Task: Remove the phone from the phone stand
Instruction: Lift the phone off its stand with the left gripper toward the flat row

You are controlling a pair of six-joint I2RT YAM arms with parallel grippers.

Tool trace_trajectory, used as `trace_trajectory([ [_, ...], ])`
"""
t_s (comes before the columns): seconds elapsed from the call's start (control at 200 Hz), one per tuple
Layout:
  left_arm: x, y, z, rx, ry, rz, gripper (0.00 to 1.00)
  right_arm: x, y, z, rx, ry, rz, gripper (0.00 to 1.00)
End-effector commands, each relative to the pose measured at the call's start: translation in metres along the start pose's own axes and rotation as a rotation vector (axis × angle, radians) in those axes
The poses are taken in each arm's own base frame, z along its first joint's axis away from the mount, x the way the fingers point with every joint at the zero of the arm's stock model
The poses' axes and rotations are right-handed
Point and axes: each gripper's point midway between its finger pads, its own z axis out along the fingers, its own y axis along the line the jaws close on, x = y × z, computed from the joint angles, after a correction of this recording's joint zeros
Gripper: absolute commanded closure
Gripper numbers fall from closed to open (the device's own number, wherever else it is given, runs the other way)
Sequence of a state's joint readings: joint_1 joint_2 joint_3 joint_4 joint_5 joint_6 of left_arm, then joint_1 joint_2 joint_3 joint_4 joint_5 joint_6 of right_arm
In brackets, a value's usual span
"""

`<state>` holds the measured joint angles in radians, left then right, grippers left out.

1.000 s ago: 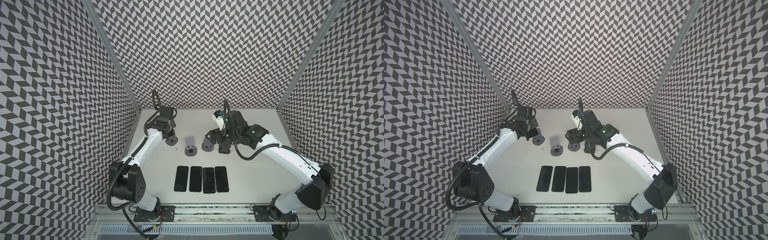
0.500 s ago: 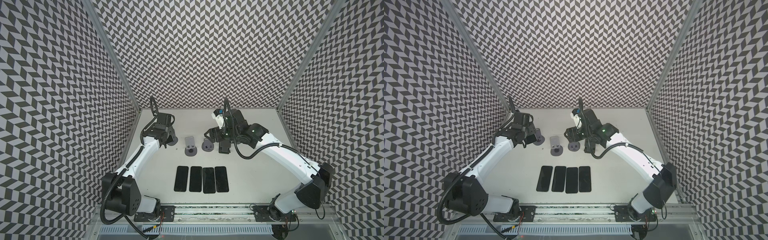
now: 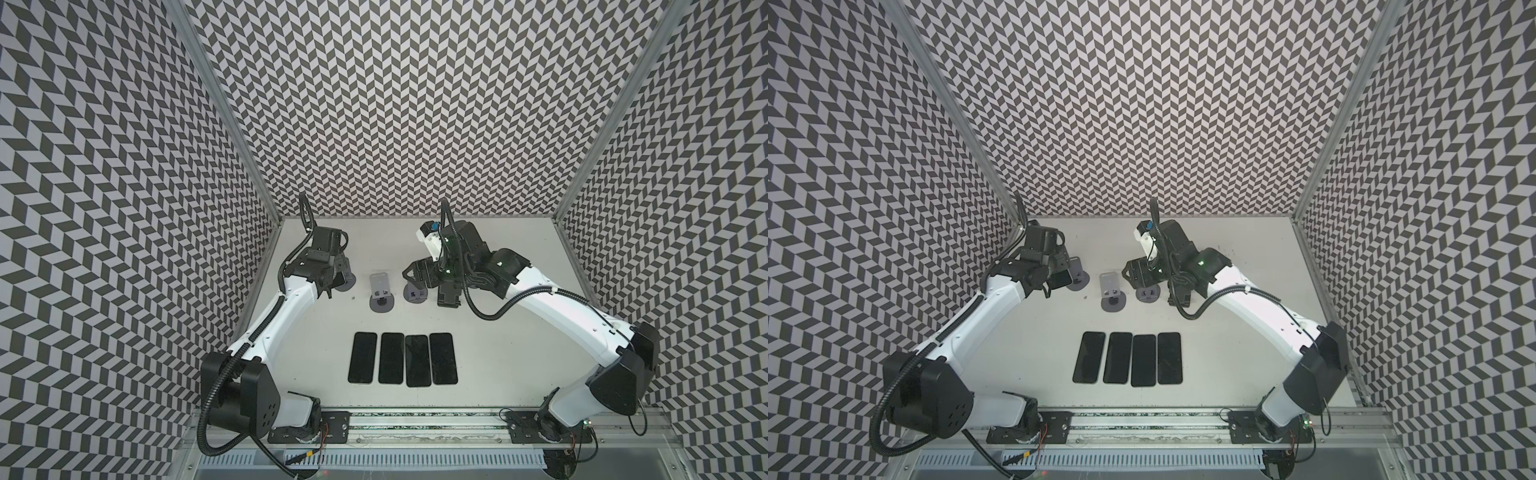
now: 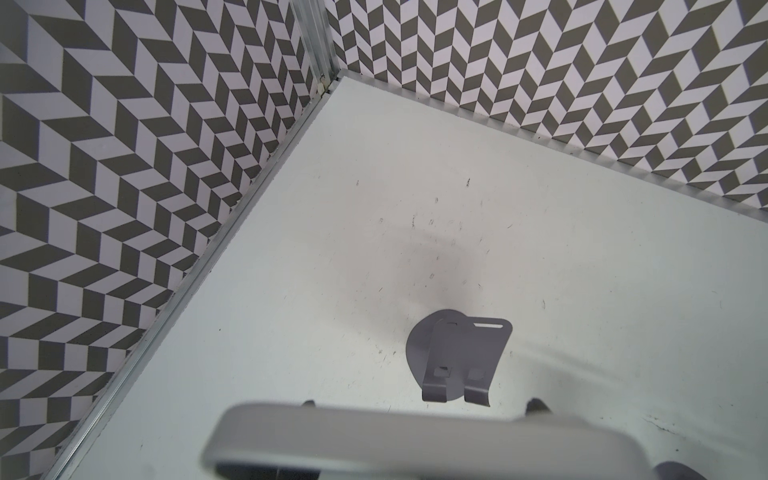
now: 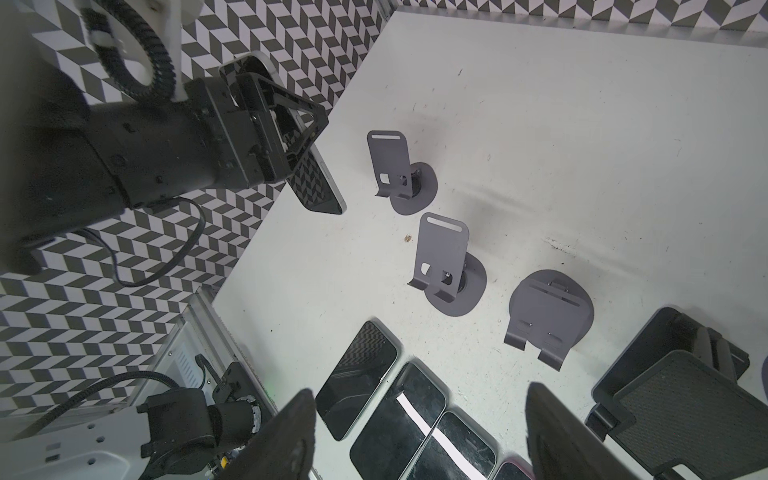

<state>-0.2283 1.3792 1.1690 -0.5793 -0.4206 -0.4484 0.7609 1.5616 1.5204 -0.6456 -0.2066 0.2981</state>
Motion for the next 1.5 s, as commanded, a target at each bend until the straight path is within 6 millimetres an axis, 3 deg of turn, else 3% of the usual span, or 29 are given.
trace_trajectory([
  [0.0, -0.015, 0.004, -0.018, 0.014, -0.042, -0.018, 0.32, -0.011, 0.022, -0.002, -0.069, -0.052, -0.046, 0.23],
  [0.305, 0.005, 0.003, -0.025, 0.07, 0.007, 0.038, 0.32, 0.015, 0.032, -0.002, -0.114, -0.031, -0.008, 0.26],
  [0.456, 0.018, 0.006, -0.03, 0.099, 0.018, 0.085, 0.32, 0.017, 0.055, -0.012, -0.115, -0.023, -0.016, 0.26],
  [0.711, 0.043, 0.013, -0.041, 0.13, 0.067, 0.166, 0.32, 0.049, 0.075, -0.01, -0.138, 0.019, -0.009, 0.27],
  [1.031, 0.062, 0.021, -0.049, 0.14, 0.121, 0.21, 0.32, 0.054, 0.091, -0.011, -0.153, 0.011, -0.005, 0.27],
  [1.492, 0.065, 0.016, -0.053, 0.156, 0.184, 0.282, 0.33, 0.051, 0.099, -0.018, -0.171, 0.001, -0.039, 0.28],
])
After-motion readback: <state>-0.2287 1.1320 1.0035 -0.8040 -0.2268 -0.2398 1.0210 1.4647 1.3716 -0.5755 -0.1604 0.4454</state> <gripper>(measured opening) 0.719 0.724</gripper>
